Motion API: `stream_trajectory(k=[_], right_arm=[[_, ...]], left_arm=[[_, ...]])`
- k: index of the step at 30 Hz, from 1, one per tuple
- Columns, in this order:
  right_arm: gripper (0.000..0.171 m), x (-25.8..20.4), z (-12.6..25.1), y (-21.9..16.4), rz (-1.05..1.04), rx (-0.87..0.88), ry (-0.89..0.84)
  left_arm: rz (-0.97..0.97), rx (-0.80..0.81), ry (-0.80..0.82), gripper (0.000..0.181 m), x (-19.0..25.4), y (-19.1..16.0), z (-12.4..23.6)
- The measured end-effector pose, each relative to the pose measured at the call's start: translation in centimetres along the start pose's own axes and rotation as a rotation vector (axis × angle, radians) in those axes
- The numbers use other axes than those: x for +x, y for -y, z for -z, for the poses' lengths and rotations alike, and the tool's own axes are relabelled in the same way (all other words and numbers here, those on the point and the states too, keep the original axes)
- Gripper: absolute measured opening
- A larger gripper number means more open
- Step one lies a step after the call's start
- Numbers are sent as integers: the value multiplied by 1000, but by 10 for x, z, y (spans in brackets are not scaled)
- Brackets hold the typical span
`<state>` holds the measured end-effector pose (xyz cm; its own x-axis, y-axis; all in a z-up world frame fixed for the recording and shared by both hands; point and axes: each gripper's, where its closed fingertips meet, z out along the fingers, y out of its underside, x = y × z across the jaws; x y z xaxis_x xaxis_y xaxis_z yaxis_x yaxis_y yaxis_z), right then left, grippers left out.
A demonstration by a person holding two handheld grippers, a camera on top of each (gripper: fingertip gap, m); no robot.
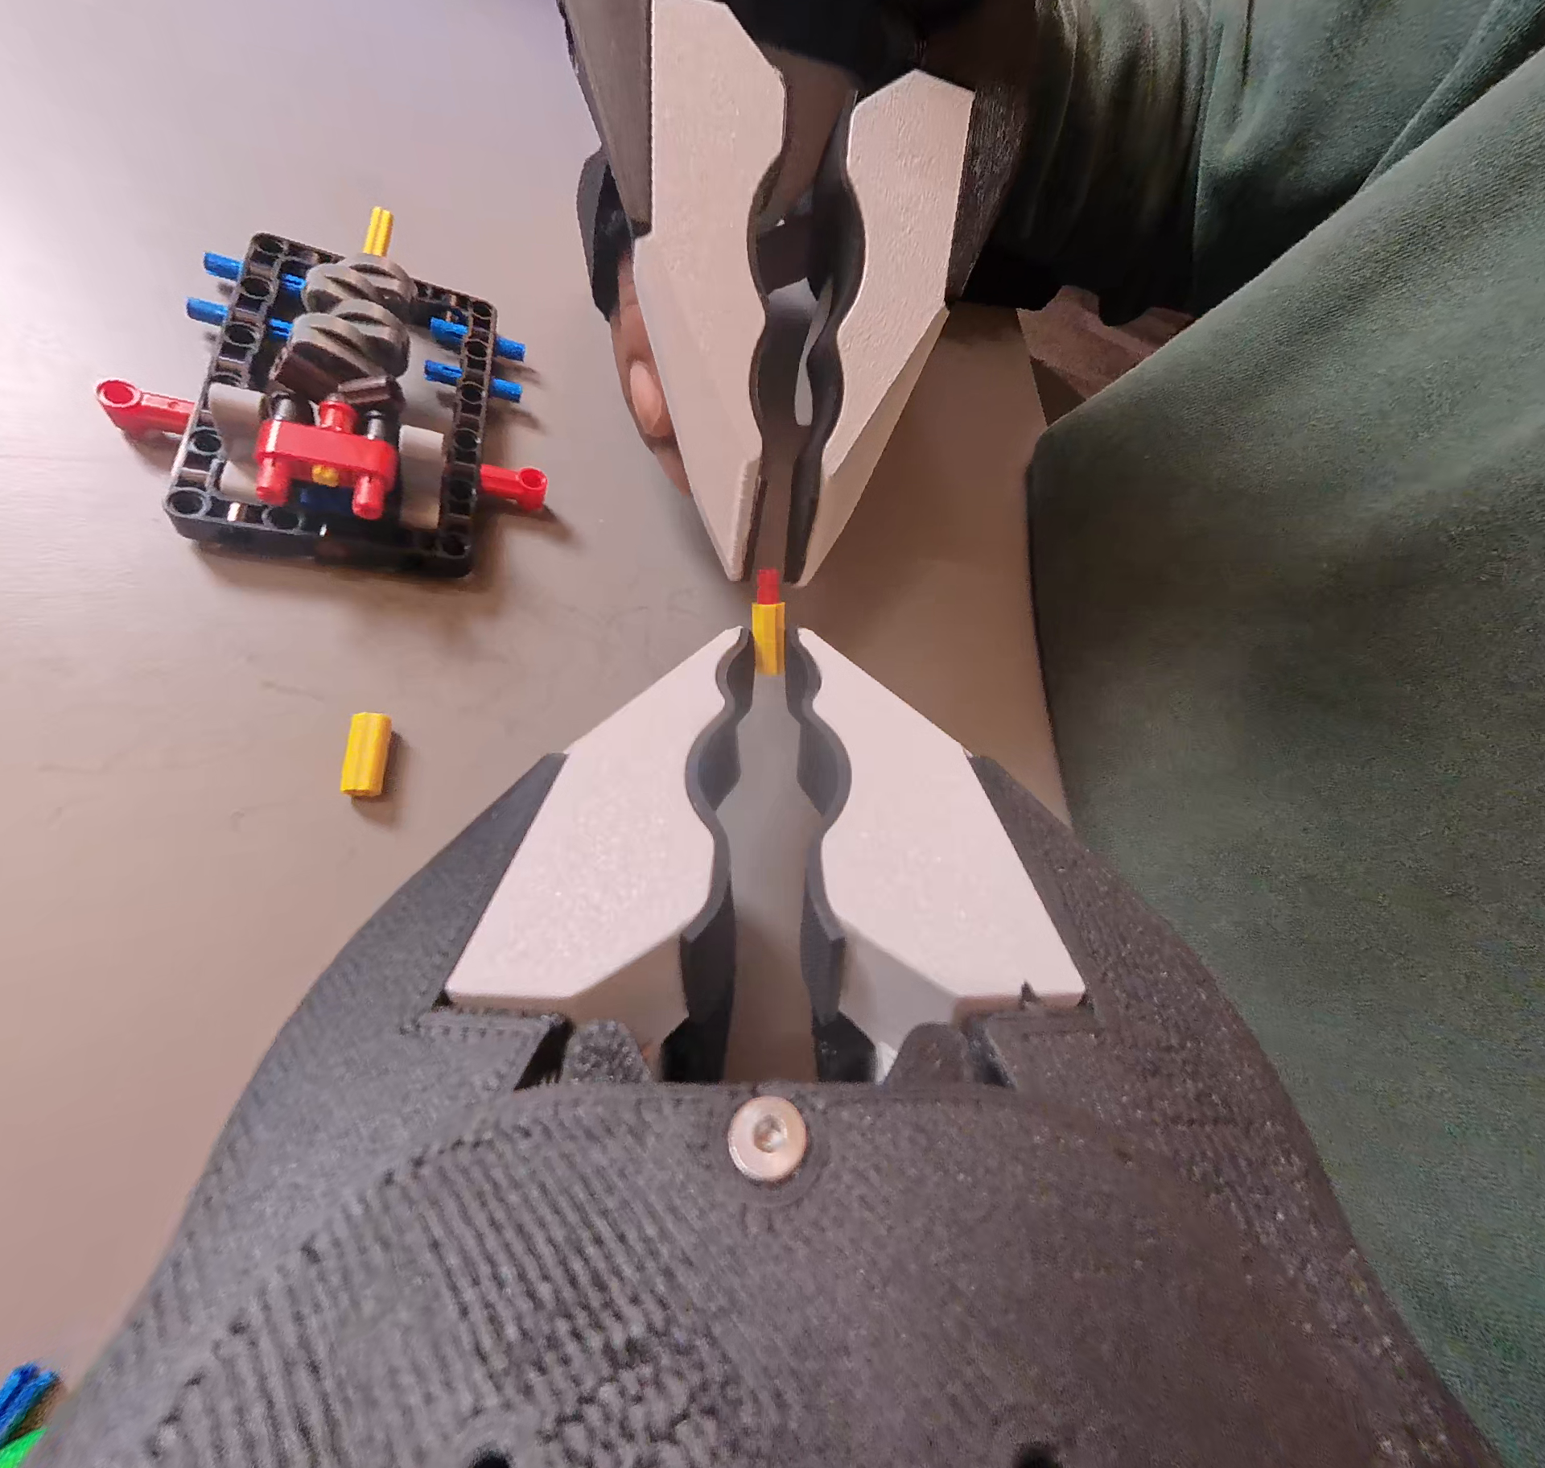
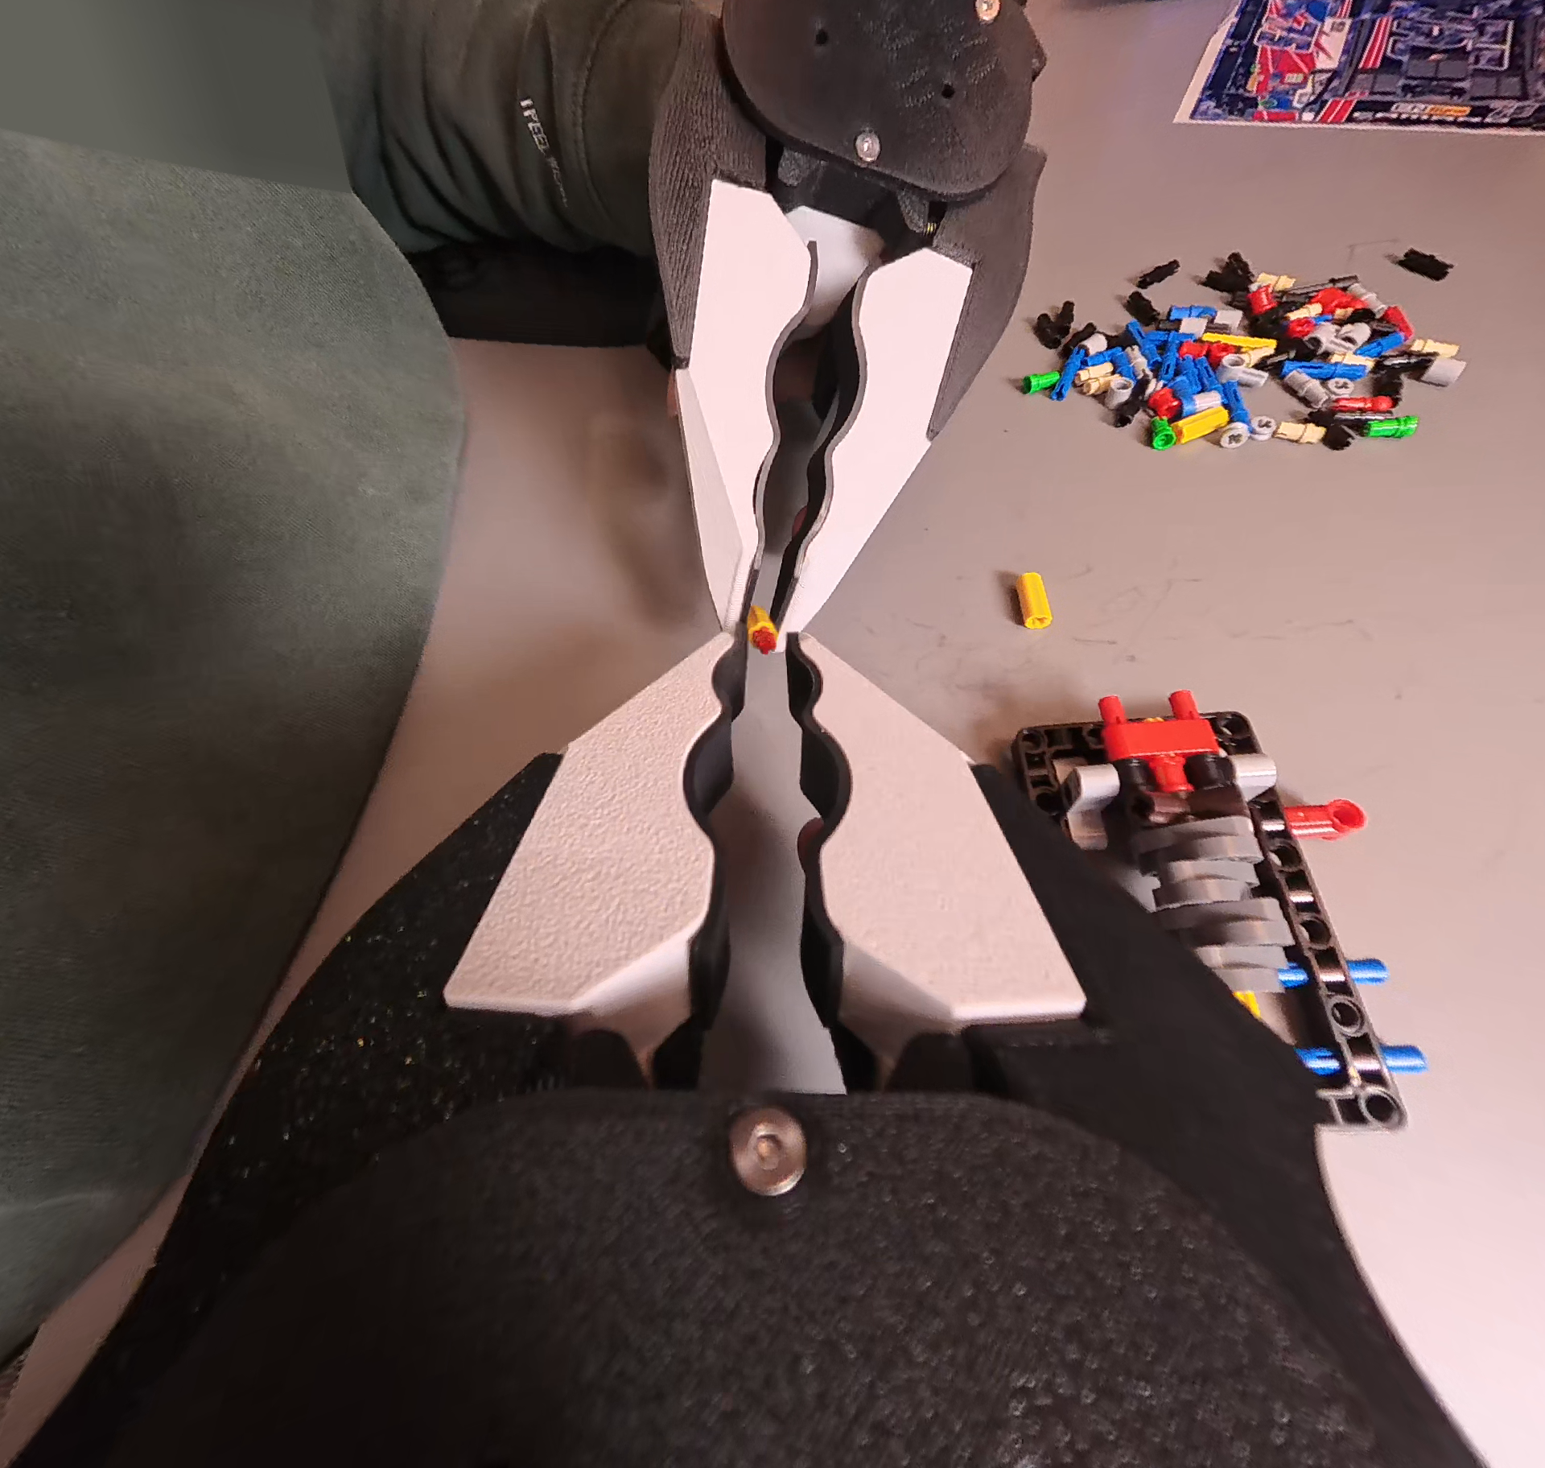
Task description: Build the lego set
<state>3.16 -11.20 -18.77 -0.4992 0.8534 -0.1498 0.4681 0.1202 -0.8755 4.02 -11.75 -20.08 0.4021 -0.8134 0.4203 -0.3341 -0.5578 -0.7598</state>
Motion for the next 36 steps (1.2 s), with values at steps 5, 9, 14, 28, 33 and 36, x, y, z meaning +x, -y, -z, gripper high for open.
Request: stream_trajectory(k=[5,9,14,28,33,36], right_arm=[[3,-2,-1,-1,-1,-6,20],[3,-4,-2,-1,-6,0,36],[3,-3,-3,-3,-23,2,44],[2,30,30,60,196,-22,-157],[15,37,-5,61,179,-67,-119],[23,37,-26,73,194,4,-159]], left_arm=[[3,7,-10,5,2,2,0],[6,3,-15,5,3,1,0],[18,9,-15,4,2,1,0],[-2,163,170,5,-11,13,64],[40,378,150,5,-14,26,92],[116,545,84,4,-12,42,111]])
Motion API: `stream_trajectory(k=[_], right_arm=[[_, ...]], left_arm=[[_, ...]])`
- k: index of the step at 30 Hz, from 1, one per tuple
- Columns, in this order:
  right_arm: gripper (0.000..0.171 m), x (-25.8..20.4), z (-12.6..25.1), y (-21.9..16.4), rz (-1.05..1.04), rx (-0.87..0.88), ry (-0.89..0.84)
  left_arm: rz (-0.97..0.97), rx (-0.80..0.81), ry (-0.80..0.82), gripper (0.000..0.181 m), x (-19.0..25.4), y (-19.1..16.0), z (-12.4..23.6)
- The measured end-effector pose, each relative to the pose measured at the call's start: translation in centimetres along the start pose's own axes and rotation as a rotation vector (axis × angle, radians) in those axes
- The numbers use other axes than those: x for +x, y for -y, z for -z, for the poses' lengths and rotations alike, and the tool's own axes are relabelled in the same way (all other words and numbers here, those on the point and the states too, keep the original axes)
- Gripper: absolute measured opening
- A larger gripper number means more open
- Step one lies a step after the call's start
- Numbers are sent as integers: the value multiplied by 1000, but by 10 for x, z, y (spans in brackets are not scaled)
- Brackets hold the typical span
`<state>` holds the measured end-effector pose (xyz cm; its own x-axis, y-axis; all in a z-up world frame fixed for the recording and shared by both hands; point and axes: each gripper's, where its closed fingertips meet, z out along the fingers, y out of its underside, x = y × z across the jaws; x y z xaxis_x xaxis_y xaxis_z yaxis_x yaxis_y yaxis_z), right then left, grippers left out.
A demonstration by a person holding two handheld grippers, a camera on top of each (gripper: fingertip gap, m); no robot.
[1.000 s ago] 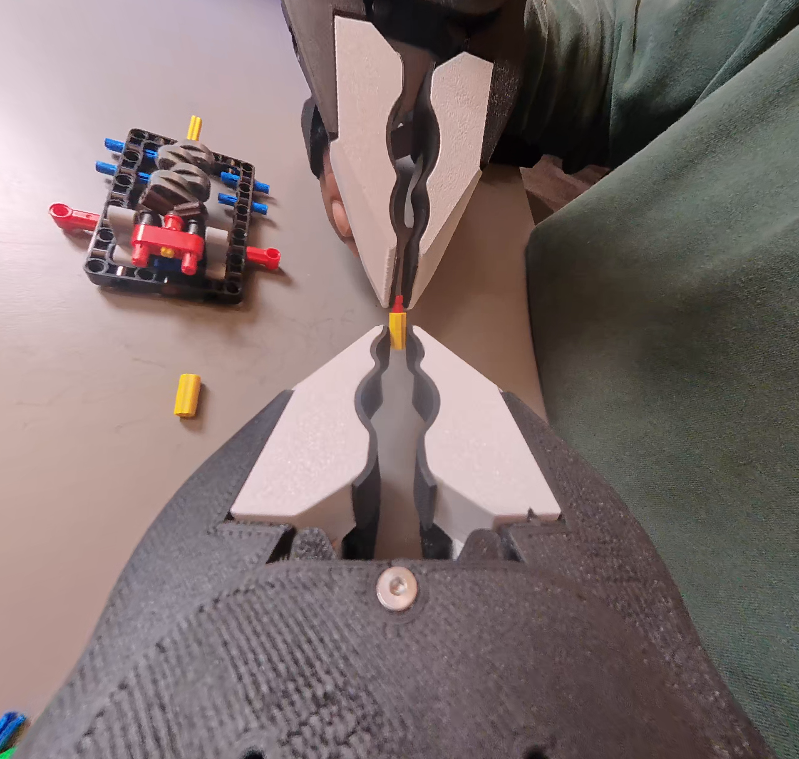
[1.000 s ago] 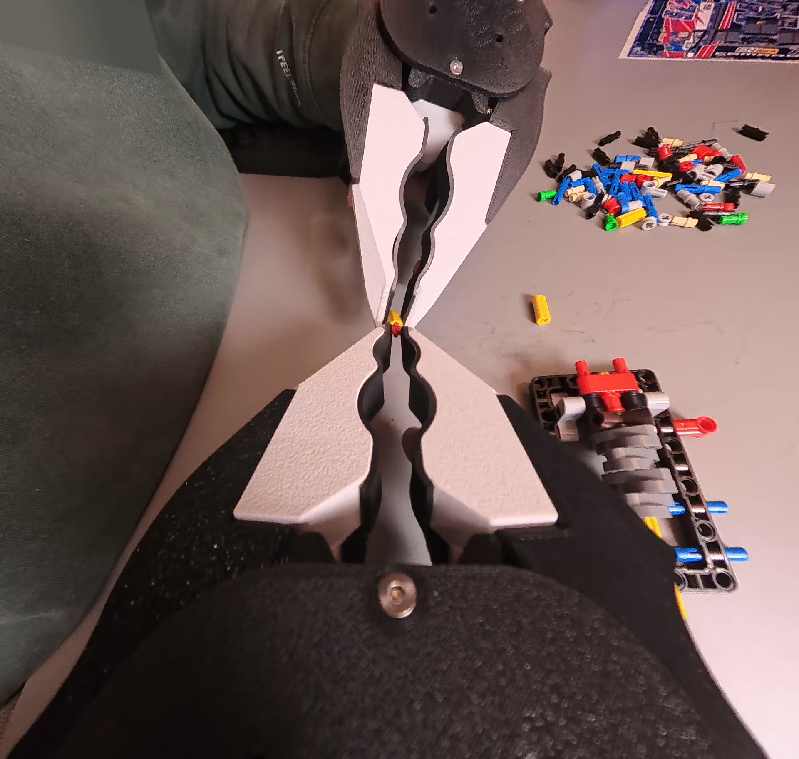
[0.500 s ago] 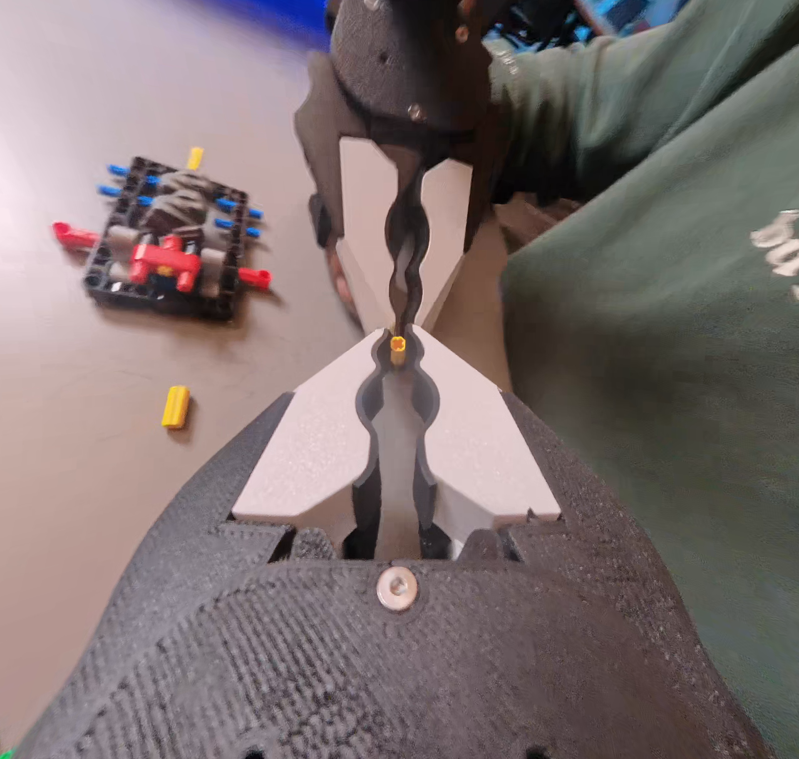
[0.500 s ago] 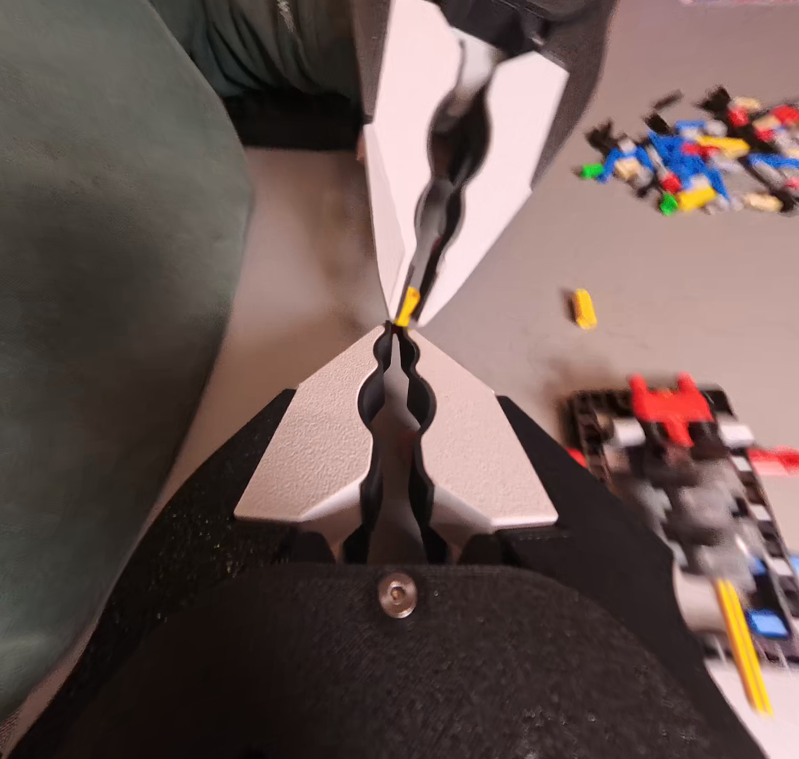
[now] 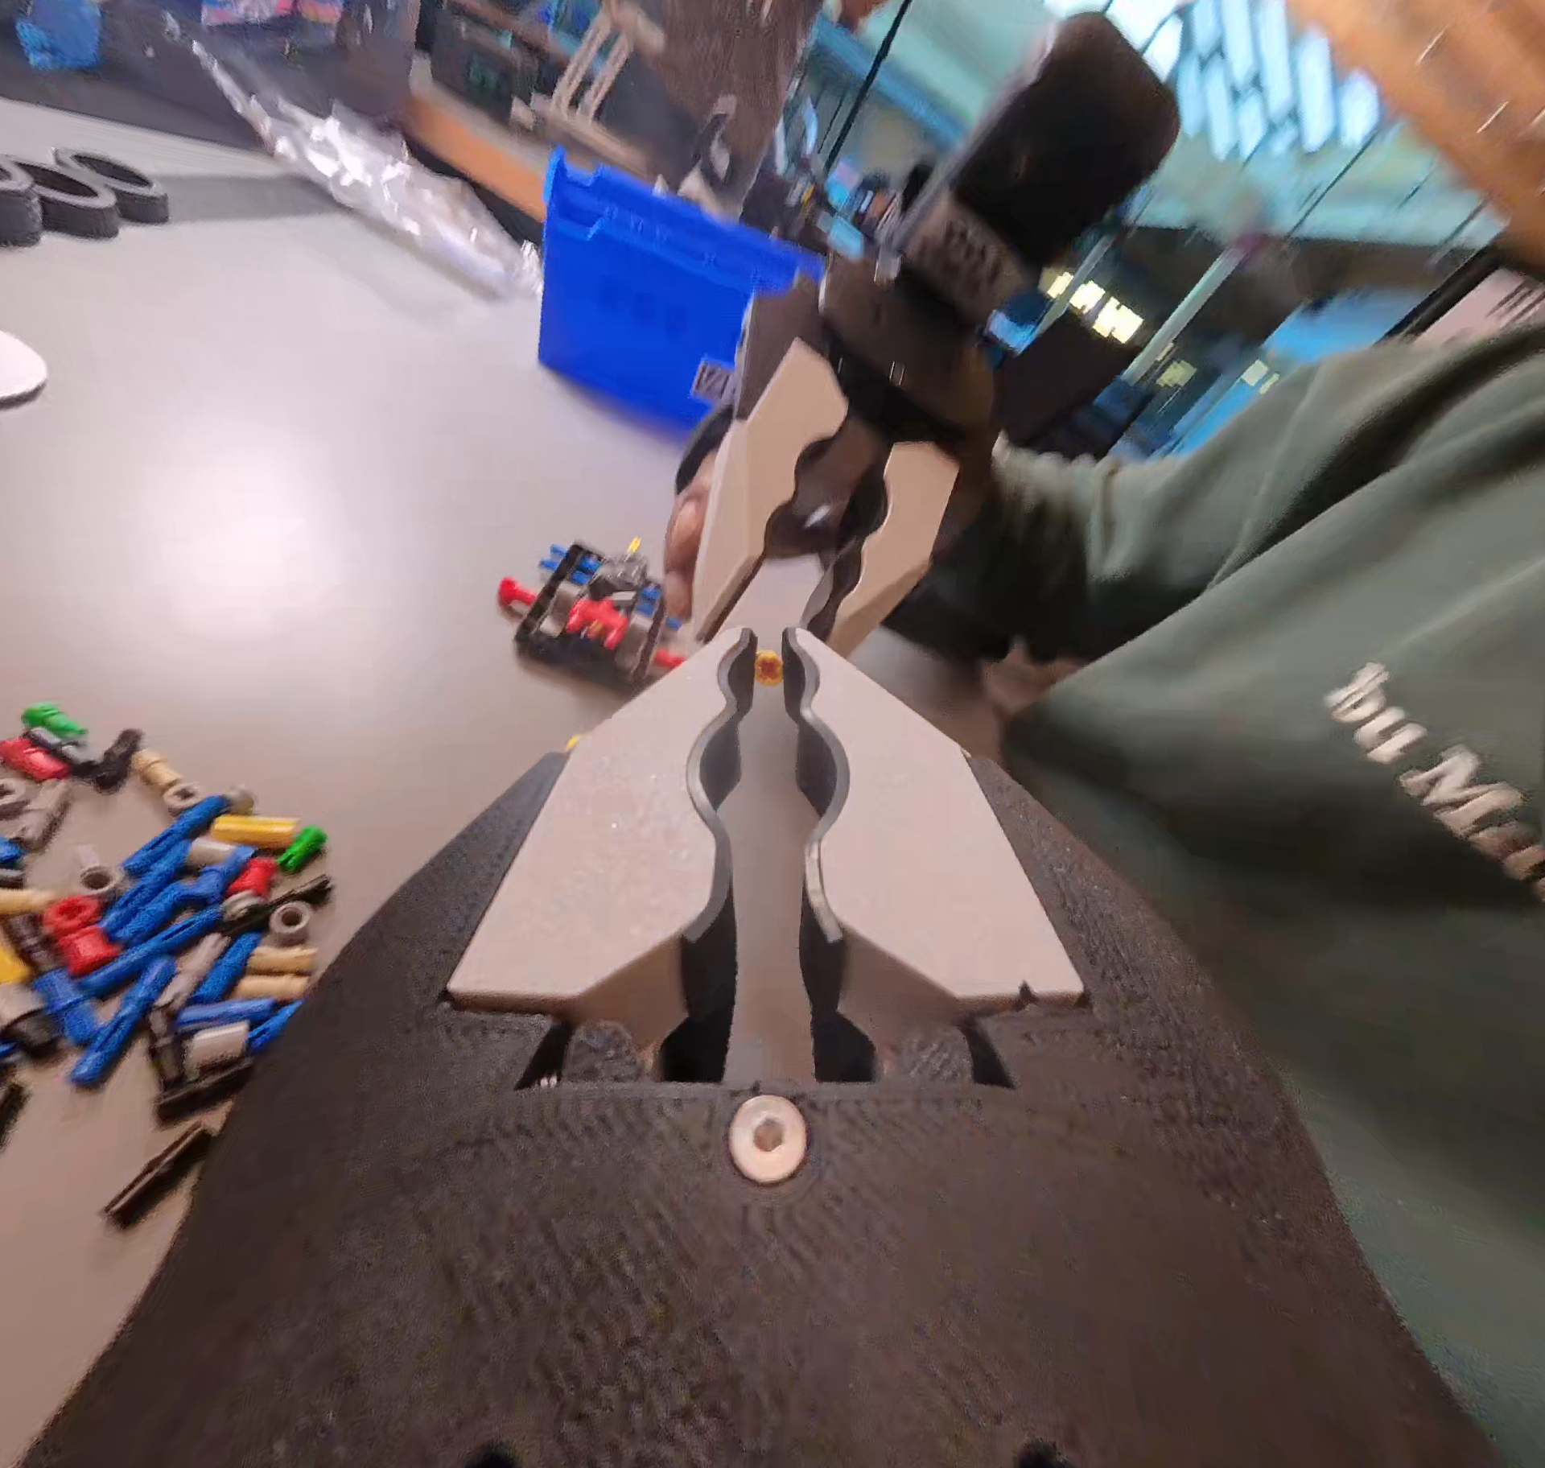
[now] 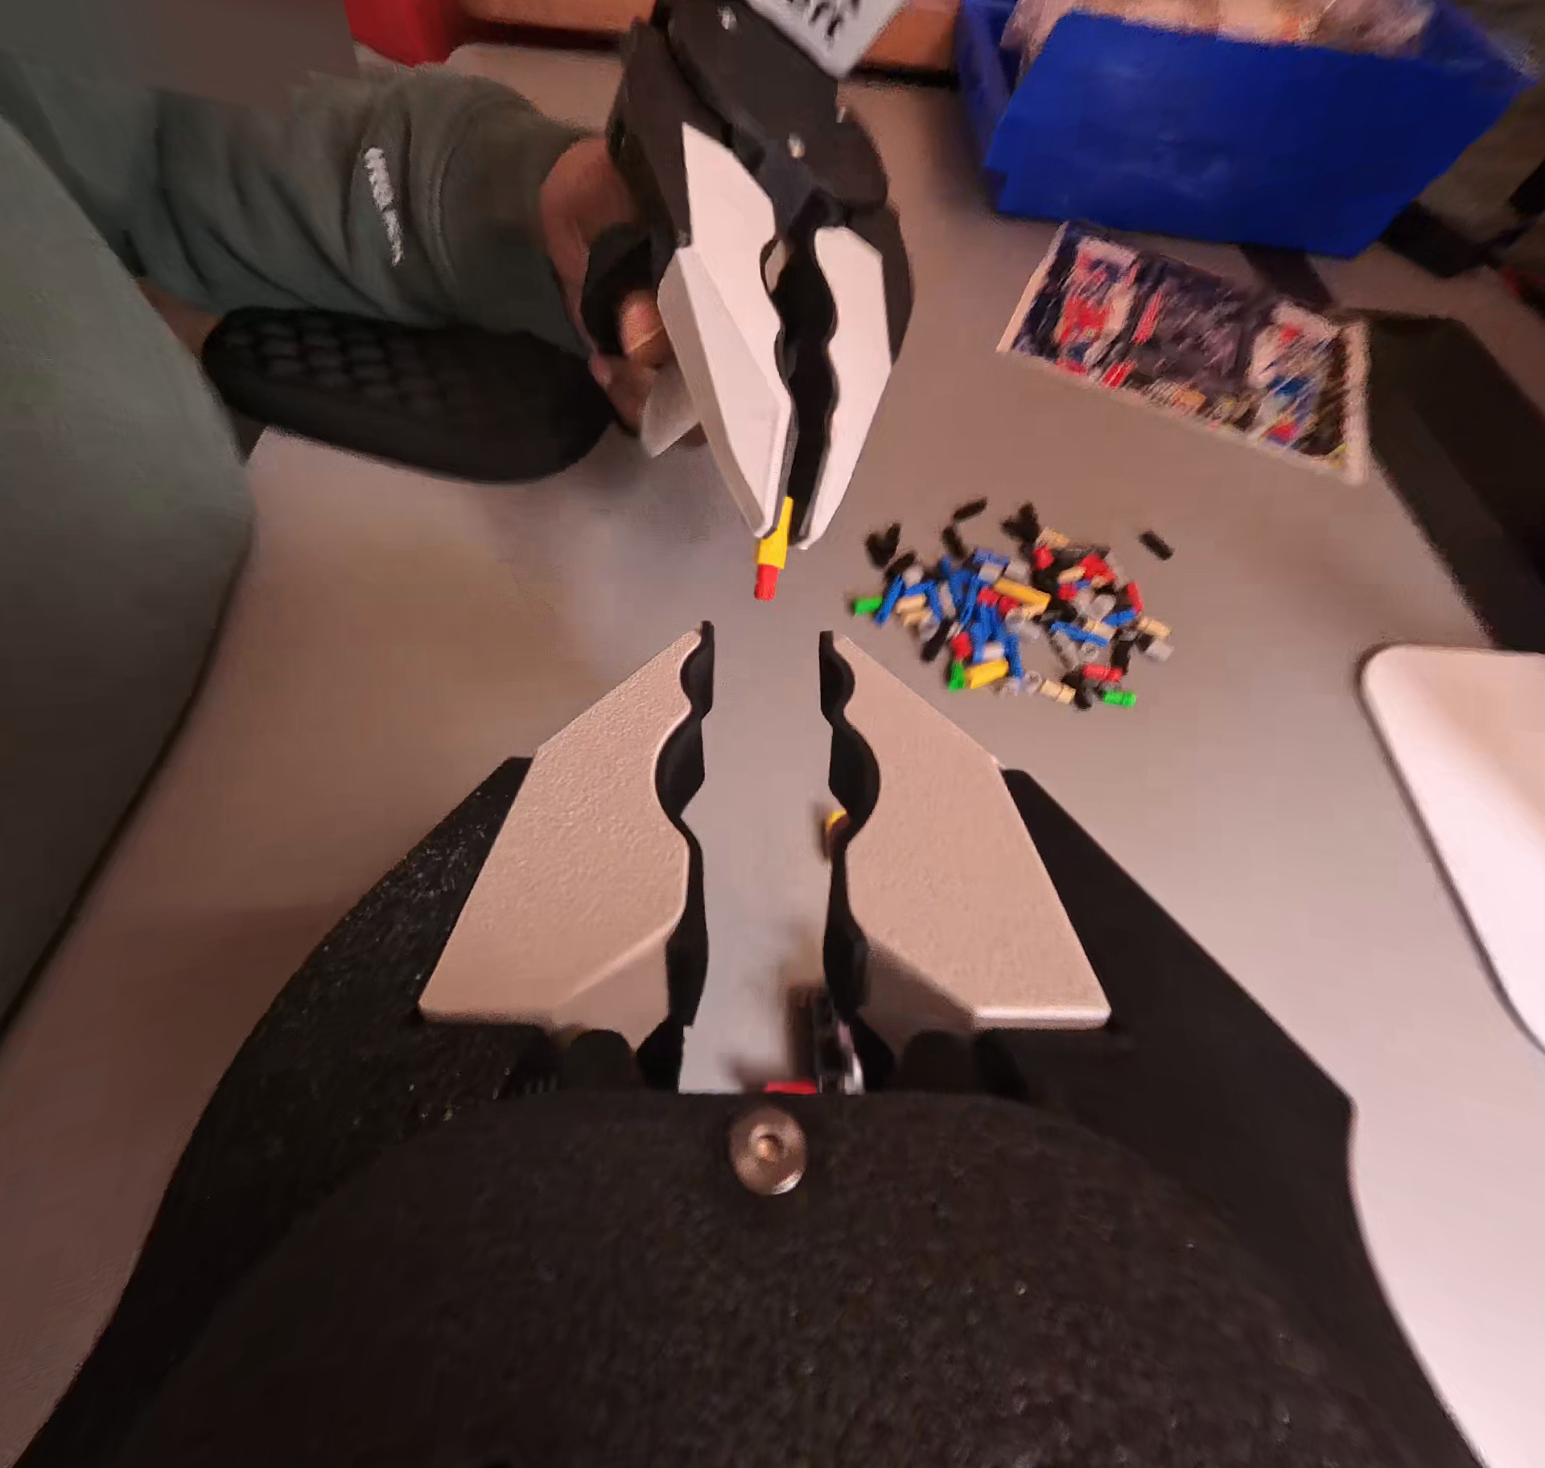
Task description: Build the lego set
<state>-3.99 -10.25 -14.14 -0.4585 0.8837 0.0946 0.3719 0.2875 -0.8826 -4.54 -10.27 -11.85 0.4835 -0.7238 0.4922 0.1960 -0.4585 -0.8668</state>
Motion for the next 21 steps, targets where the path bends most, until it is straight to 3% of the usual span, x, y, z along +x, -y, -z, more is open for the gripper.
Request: stream_trajectory(k=[4,5,7,21], right_arm=[[11,8,-8,29,20,144,-129],[2,7,-7,34,29,159,-130],[2,7,-5,39,49,149,-140],[2,-11,3,13,238,-210,65]], left_arm=[[104,129,-80,5,6,19,7],[116,150,-93,4,8,22,8],[123,161,-109,4,10,24,9],[-89,-61,-25,5,16,-10,-9]])
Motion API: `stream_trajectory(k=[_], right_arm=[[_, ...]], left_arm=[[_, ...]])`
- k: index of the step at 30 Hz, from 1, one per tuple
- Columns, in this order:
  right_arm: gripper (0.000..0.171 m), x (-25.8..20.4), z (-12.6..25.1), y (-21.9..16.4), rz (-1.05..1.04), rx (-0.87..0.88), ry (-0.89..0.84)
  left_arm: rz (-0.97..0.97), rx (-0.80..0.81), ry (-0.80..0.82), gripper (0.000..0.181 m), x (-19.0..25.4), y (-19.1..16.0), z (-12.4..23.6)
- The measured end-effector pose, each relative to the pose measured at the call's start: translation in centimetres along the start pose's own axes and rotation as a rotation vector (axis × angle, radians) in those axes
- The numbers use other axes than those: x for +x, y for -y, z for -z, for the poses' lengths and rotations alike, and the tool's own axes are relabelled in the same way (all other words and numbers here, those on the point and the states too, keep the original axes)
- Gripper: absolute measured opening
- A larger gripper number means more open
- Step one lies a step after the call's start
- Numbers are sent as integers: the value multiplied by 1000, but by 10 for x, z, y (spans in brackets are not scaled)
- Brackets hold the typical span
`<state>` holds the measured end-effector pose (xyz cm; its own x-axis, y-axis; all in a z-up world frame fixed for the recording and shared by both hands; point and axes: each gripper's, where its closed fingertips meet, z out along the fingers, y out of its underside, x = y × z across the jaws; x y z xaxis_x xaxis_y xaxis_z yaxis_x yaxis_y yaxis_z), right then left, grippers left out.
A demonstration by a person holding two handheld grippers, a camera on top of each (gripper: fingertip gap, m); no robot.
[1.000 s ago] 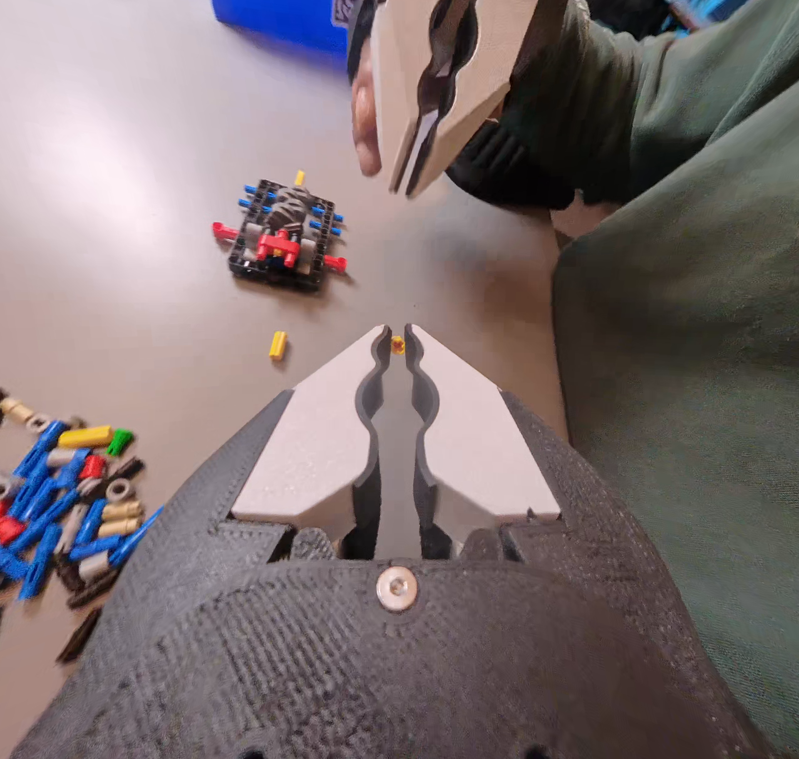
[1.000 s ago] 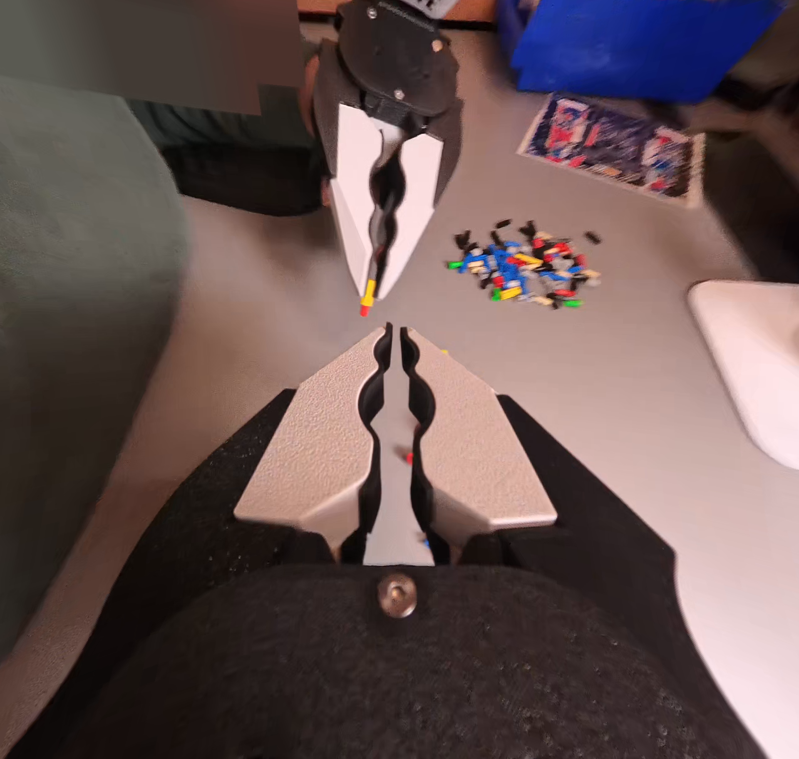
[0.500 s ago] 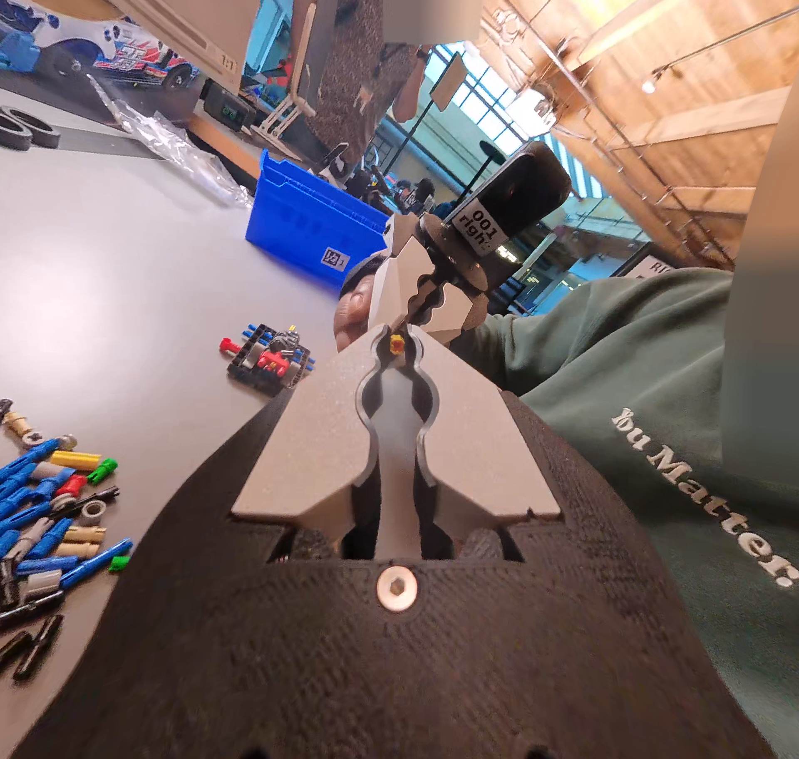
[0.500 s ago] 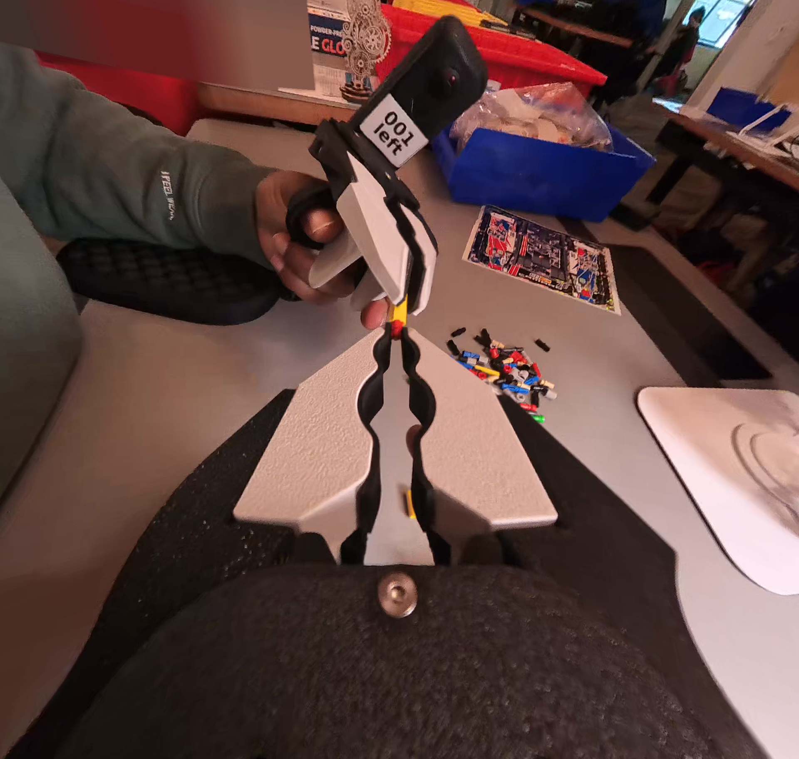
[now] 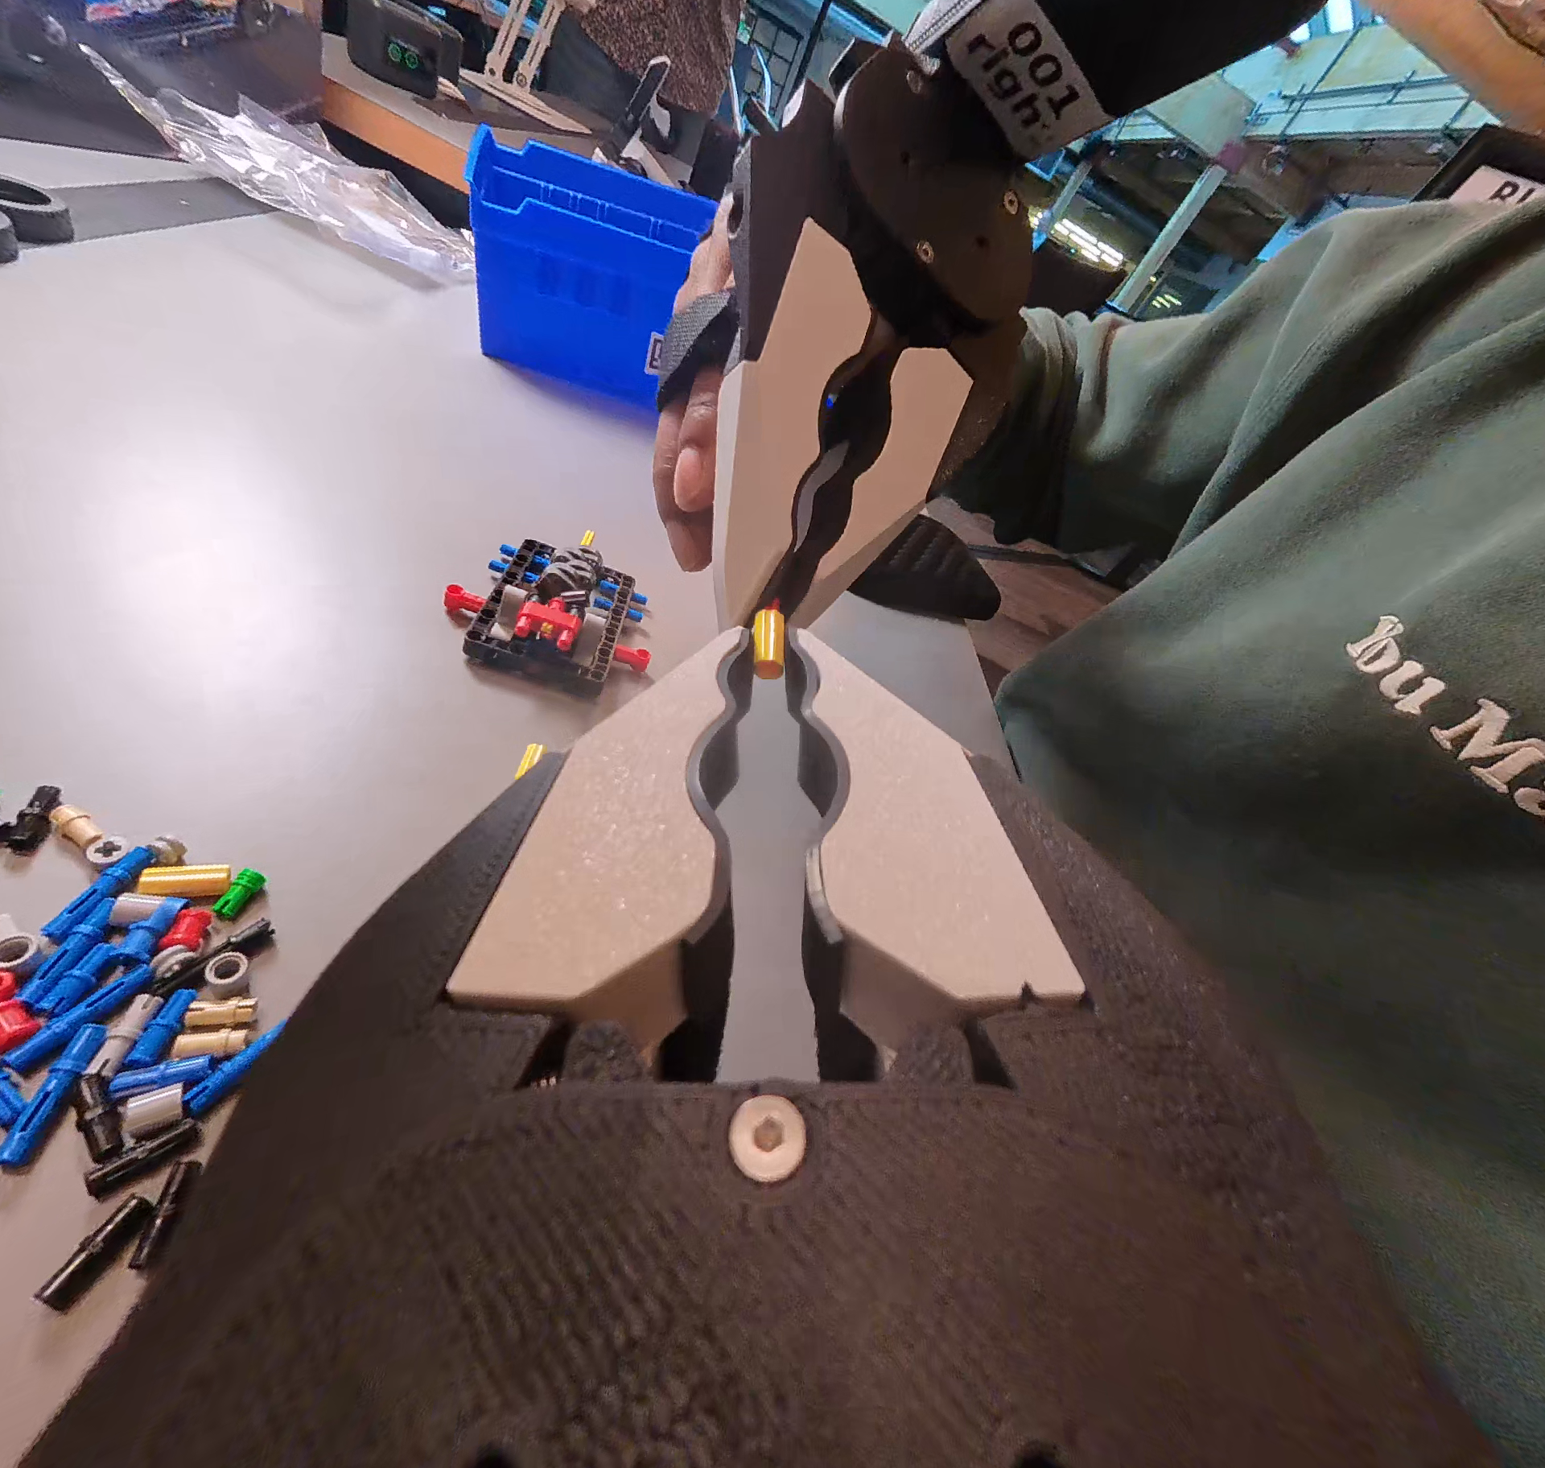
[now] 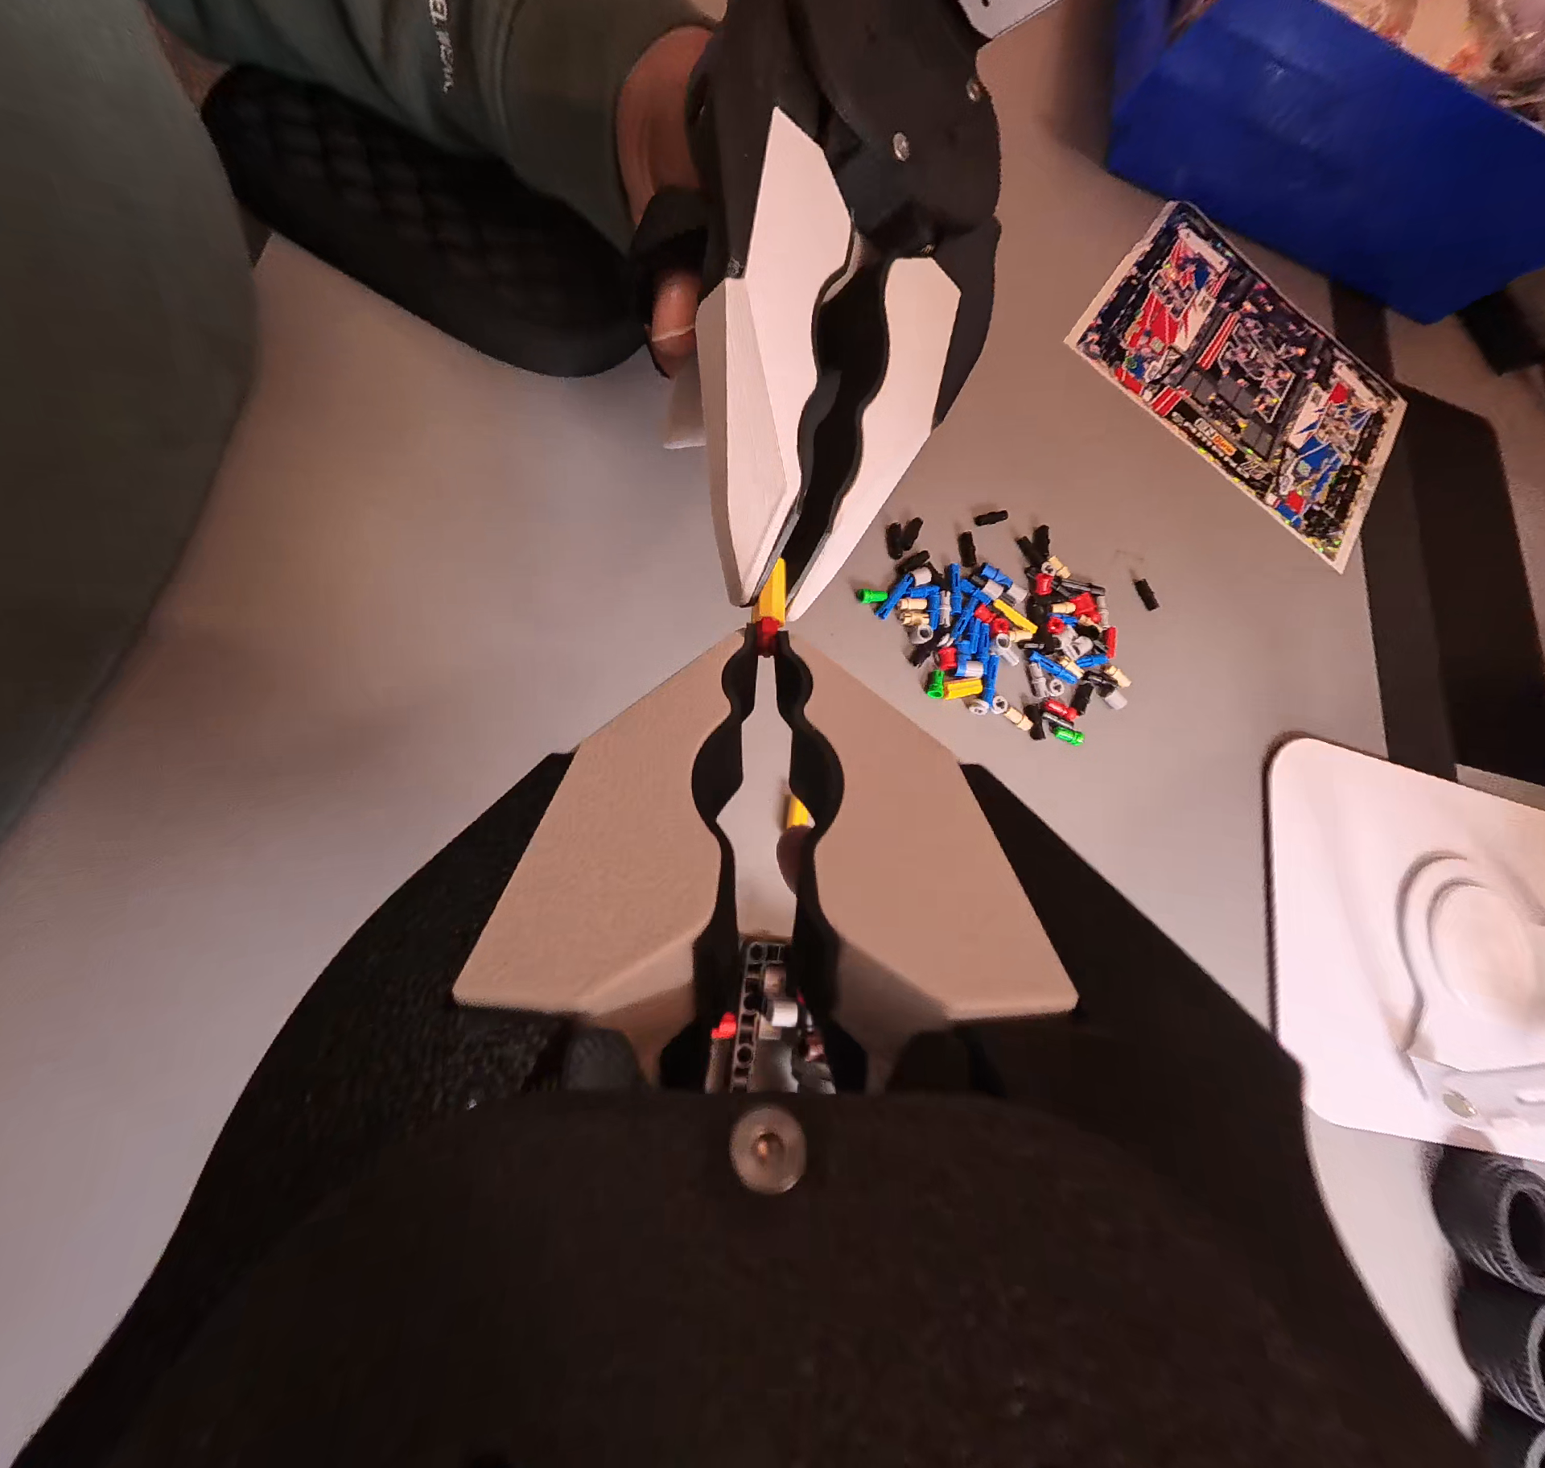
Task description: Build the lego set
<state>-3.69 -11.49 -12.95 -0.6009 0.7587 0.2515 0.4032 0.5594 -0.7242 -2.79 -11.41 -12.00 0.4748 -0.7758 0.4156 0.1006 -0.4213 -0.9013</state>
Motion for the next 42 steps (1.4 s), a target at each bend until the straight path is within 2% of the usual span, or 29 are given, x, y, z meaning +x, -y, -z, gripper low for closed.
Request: stream_trajectory(k=[5,7,9,12,14,18,21,26,30,33,37,42], right_arm=[[3,4,-6,-16,-36,-19,-23],[22,12,-12,-49,-71,-159,-19],[26,16,-23,-81,-78,-292,-13],[26,14,-39,-95,-33,-390,18],[20,18,-45,-99,-8,-461,24],[18,15,-49,-102,22,-529,100],[8,11,-47,-105,21,-560,145],[6,10,-46,-95,18,-500,150],[5,-2,-21,-73,-23,-374,97],[5,-34,-2,-91,-91,-395,117],[5,-68,4,-119,-184,-431,127],[5,-75,1,-117,-225,-393,129]], left_arm=[[-22,-35,80,5,-13,-5,0],[-27,-30,125,5,-23,-3,7],[-38,-34,178,5,-36,-3,15],[-34,-57,214,5,-47,-8,19],[-45,-88,227,5,-50,-14,19],[-66,-122,234,5,-49,-20,16],[-78,-144,231,5,-48,-23,15],[-86,-173,216,5,-45,-29,11],[-128,-231,179,5,-35,-39,3],[-182,-323,145,5,-24,-57,-10],[-252,-453,88,5,-8,-88,-35],[-347,-538,114,5,-6,-104,-62]])
